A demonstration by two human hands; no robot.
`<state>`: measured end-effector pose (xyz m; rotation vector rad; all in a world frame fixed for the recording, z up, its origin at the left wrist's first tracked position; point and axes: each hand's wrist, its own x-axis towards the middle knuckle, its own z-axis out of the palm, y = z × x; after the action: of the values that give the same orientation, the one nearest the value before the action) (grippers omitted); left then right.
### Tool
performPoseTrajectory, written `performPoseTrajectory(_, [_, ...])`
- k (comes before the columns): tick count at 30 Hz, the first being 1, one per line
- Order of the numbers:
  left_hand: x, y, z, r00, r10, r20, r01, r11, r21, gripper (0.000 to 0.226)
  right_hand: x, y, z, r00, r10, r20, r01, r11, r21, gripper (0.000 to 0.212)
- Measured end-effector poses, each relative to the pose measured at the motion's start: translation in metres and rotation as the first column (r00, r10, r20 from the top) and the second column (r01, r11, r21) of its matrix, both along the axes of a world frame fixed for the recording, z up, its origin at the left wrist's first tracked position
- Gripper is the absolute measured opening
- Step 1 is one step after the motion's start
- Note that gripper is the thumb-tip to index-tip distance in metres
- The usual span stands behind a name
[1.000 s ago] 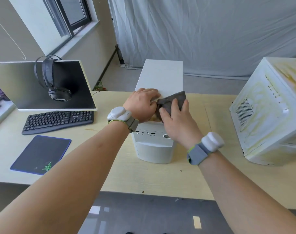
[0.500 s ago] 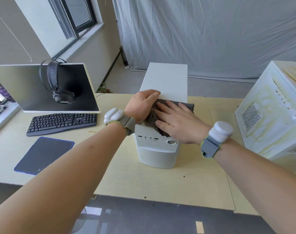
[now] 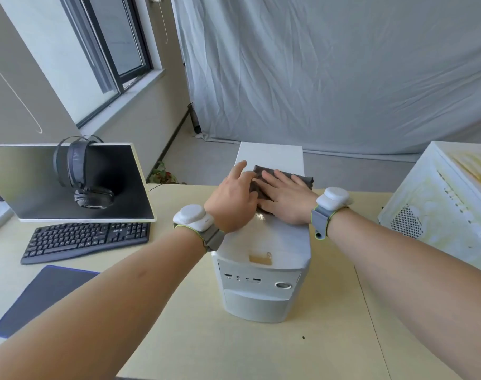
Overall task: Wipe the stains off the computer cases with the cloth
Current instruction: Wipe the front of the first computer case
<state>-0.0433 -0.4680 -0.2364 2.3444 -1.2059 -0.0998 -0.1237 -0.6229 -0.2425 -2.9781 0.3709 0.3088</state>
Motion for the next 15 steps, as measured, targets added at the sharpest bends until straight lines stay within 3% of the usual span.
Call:
performPoseTrajectory(4, [0.011,0.001,-0.014,0.979,-0.119,0.168,0.114,0.993,0.038,0.058,0.027,-0.020,-0.004,0.999,-0.054,0.003,0.054,0.998,-0.012,0.065])
performPoseTrajectory(15, [0.023,-0.003,-0.036,0.975,-0.170,0.146,0.158,0.984,0.087,0.068,0.112,-0.072,-0.002,0.983,-0.180,-0.045,0.179,0.983,-0.028,0.069])
